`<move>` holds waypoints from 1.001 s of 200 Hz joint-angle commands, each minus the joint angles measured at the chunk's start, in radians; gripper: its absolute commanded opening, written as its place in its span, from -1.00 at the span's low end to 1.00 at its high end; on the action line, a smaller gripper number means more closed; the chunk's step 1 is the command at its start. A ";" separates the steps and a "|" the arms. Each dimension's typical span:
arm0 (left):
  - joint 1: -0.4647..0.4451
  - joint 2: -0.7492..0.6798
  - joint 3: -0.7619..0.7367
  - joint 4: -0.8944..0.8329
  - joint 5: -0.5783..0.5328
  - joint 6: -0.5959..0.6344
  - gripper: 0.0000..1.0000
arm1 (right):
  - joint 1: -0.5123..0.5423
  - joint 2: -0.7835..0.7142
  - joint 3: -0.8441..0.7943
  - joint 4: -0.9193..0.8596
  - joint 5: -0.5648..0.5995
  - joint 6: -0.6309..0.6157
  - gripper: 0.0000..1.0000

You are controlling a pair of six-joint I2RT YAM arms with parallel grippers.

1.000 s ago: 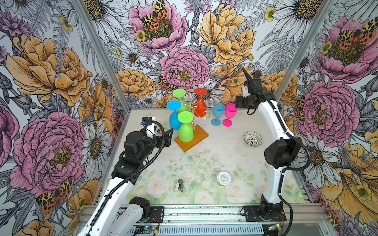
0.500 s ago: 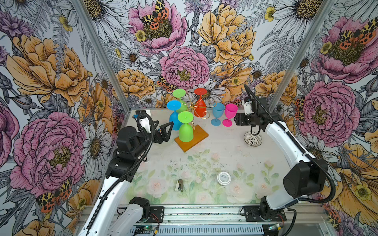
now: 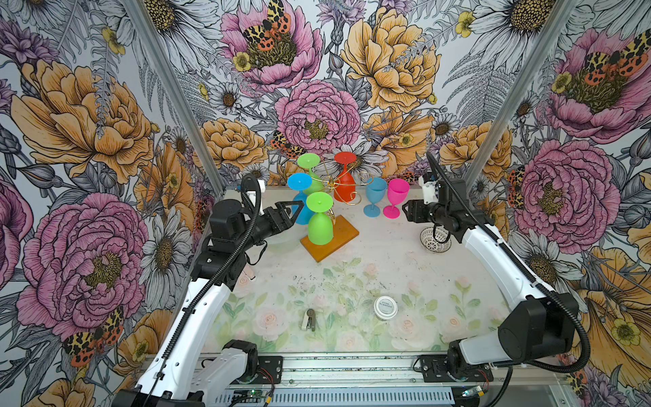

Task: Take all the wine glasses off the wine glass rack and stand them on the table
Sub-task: 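Raise the open right gripper while the left gripper approaches the green glass foot, then close the left gripper on the foot of the green glass on the rack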

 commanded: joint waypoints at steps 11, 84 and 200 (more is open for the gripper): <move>0.009 0.038 0.048 0.000 0.103 -0.106 0.36 | 0.006 -0.045 -0.022 0.037 0.002 -0.017 0.43; 0.008 0.100 0.074 -0.008 0.175 -0.202 -0.09 | 0.009 -0.071 -0.045 0.039 0.013 -0.018 0.43; -0.025 0.169 0.118 -0.008 0.246 -0.264 -0.33 | 0.008 -0.105 -0.079 0.044 0.021 -0.021 0.43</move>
